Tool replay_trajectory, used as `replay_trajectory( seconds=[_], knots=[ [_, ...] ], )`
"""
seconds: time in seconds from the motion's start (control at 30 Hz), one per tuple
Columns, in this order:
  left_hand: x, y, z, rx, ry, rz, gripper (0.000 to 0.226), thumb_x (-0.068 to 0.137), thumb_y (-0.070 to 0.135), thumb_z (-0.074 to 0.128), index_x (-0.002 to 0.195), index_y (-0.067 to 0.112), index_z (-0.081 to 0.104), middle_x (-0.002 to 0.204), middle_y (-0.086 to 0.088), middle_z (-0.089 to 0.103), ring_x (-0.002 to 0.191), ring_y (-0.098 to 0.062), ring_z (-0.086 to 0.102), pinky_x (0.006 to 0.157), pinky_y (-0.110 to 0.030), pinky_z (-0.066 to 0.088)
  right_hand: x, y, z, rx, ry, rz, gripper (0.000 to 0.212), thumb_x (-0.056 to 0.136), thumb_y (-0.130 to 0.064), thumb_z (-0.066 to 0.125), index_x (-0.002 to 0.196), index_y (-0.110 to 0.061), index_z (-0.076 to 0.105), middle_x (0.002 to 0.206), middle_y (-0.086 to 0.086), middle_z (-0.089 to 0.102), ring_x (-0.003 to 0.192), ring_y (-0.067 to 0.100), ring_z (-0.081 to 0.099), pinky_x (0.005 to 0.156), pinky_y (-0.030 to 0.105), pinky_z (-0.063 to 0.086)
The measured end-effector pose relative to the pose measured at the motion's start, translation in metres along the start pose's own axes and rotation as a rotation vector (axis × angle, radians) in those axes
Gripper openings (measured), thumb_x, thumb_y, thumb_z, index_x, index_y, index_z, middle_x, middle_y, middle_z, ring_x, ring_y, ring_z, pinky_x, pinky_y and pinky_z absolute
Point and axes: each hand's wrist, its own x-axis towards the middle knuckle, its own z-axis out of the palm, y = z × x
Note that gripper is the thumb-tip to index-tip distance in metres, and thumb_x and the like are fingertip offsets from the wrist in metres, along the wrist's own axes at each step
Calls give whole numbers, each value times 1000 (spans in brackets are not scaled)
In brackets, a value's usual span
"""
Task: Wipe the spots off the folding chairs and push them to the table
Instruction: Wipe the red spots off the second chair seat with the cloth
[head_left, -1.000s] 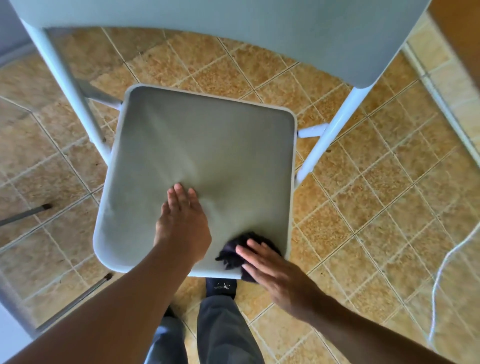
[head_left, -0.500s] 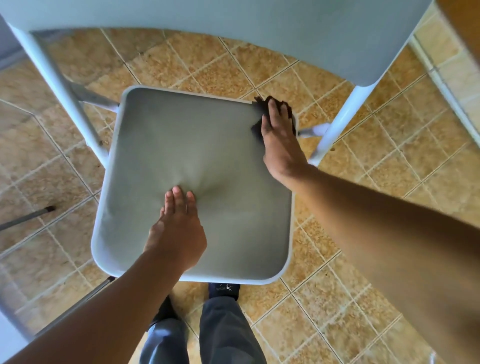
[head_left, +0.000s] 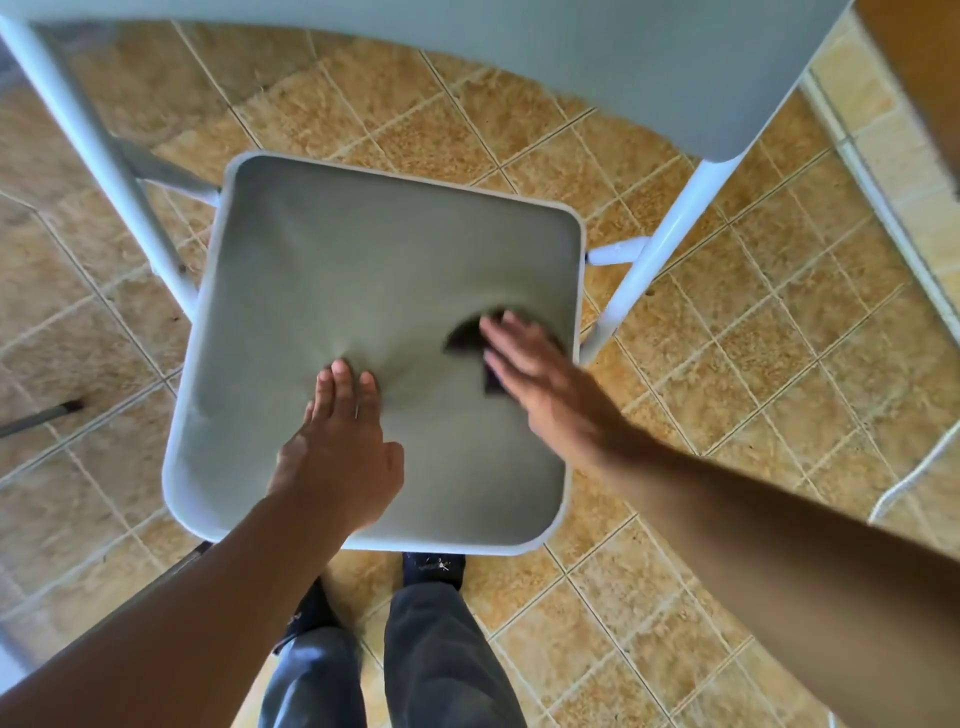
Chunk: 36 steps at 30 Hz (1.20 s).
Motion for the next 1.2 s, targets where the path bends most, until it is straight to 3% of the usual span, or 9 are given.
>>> replay_trajectory(
  seconds=[0.13,0.2,0.3,0.47,0.63,0.77,0.93,1.07,1.2],
  knots=[
    [-3,-1,-5,-43,-18,-7,72,95,36,30,151,7,-5,158,-18,-11,147,-29,-7,117,-40,15,95,34,-39,-121,154,342,49,105,-9,17,152,2,20,163,16,12,151,32,9,123,36,7],
    [-4,-5,-6,-60,0,13,72,94,36,32,151,10,-3,159,-14,-10,148,-26,-6,116,-40,21,111,37,-43,-125,143,458,48,107,-9,23,153,0,15,164,13,6,151,31,4,123,34,6],
    [-4,-13,-9,-112,18,28,69,95,35,33,152,16,0,161,-8,-8,148,-19,-3,113,-42,29,86,23,-20,-90,210,440,56,97,7,39,151,-2,27,164,15,7,151,33,4,123,40,12],
    [-15,-43,-12,-322,126,74,64,91,33,38,151,23,18,160,6,12,146,-9,13,117,-37,25,-13,-40,30,-15,264,413,79,70,21,51,145,0,38,162,15,17,151,33,8,114,54,30],
    [-46,-98,1,-360,287,84,67,86,14,44,150,14,24,159,-2,17,146,-17,16,114,-31,18,-63,-120,64,145,311,566,82,65,26,47,143,0,42,162,11,19,152,28,8,115,55,30],
    [-64,-137,12,-368,237,33,77,81,19,45,152,14,15,160,2,7,147,-18,9,113,-35,23,-39,-171,86,287,473,699,78,66,30,45,140,5,45,160,15,25,151,31,13,117,55,25],
    [-78,-161,23,-373,150,65,87,83,9,58,153,20,8,159,10,-3,147,-15,8,110,-40,31,32,-213,98,391,586,604,64,69,19,40,131,12,51,153,27,33,146,43,22,118,56,22],
    [-78,-161,26,-385,147,55,86,84,10,55,153,23,6,155,18,-10,147,-11,6,109,-37,33,107,-213,87,386,607,744,59,74,0,36,129,13,53,151,25,36,143,45,27,119,53,20],
    [-78,-164,30,-456,151,74,88,82,5,53,153,24,4,153,20,-13,146,-8,2,111,-35,33,122,-233,94,243,354,361,58,80,3,38,138,10,45,157,22,29,147,41,20,121,49,16]
  ],
)
